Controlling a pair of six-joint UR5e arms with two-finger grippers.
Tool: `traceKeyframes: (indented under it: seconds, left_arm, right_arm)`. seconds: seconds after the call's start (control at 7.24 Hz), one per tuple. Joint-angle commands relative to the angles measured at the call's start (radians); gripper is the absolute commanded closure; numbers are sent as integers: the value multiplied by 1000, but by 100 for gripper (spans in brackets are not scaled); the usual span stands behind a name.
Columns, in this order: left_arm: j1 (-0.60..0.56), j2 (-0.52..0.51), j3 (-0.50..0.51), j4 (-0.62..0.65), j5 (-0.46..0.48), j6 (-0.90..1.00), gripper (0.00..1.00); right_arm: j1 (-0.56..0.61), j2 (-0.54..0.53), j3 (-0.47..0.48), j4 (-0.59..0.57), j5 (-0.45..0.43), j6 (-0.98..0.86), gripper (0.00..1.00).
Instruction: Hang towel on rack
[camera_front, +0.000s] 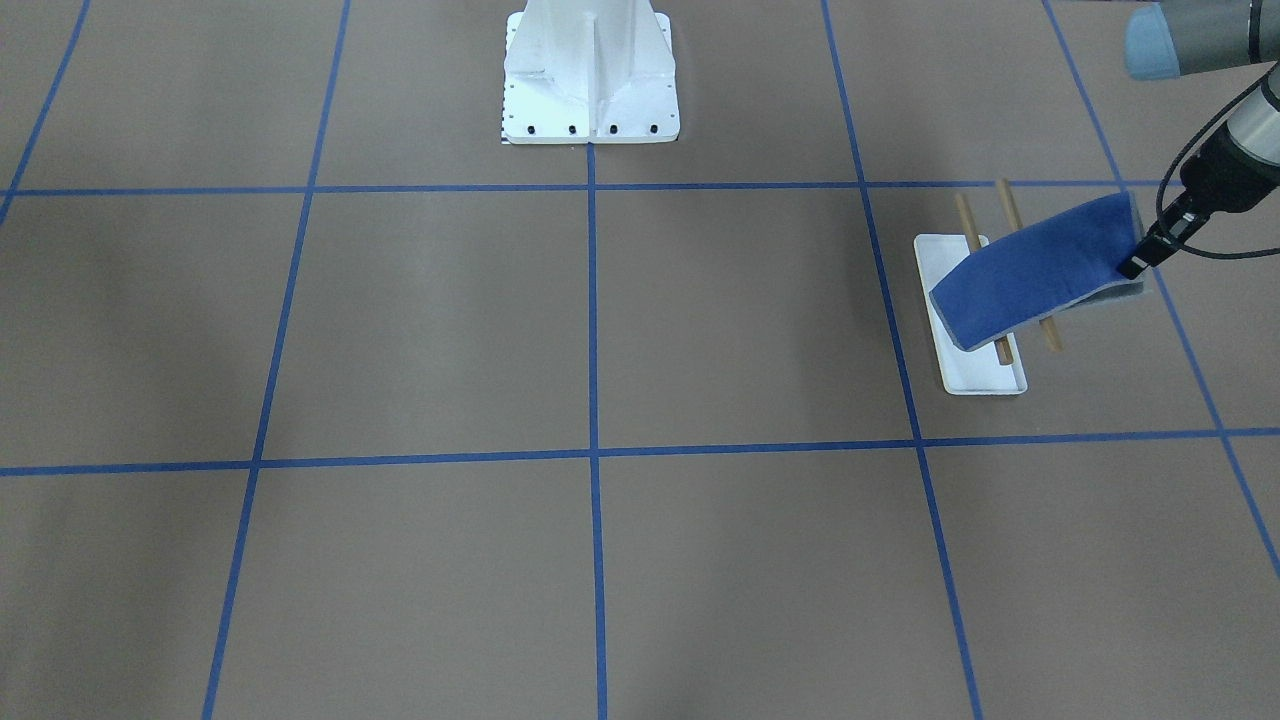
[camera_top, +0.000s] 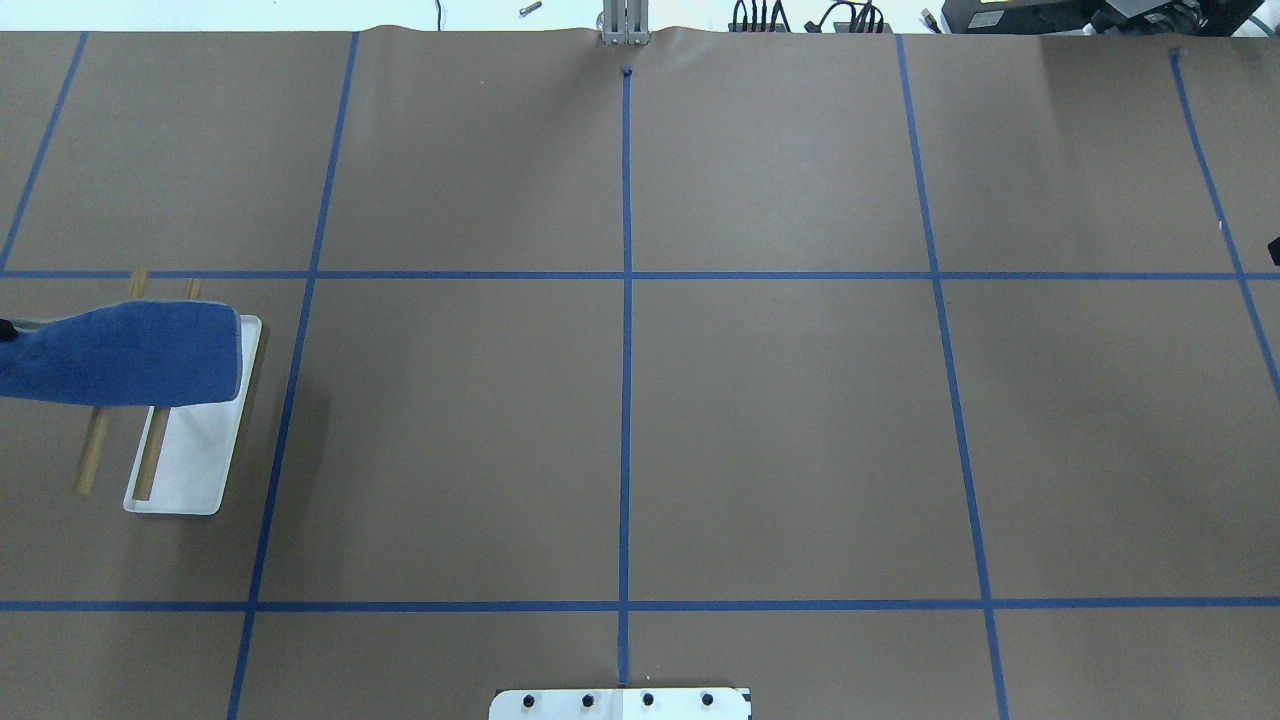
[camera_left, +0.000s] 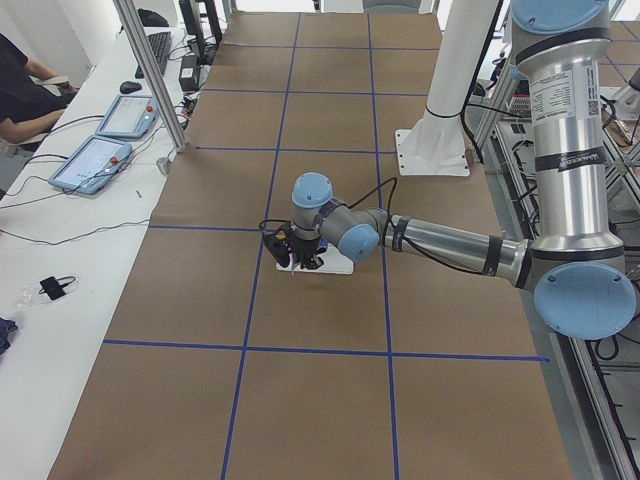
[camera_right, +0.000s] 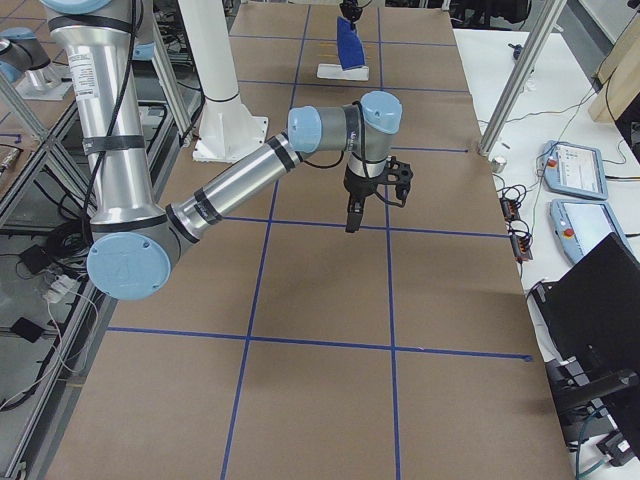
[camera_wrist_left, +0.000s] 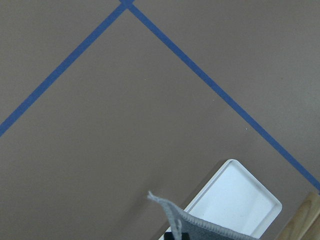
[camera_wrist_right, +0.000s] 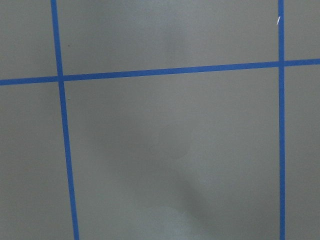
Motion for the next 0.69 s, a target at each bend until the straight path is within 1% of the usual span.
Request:
traceKeyframes:
  seconds: [0.0, 0.14, 0.28, 0.41, 0.55]
  left_arm:
    - [0, -43, 53, 0, 4, 65, 1]
    - [-9, -49, 61, 2, 4, 243, 1]
    - [-47, -43, 74, 9, 4, 410, 1]
    - [-107, -50, 110, 13, 4, 491, 1]
    - [-143, -52, 123, 14, 1, 619, 1]
  right_arm:
    - [11, 1, -1, 0, 1, -15, 0]
    - [20, 0, -1, 0, 1, -41, 0]
    - [30, 0, -4, 0, 1, -43, 0]
    - [37, -2, -8, 0, 1, -49, 0]
    - [47, -5, -8, 0, 1, -52, 0]
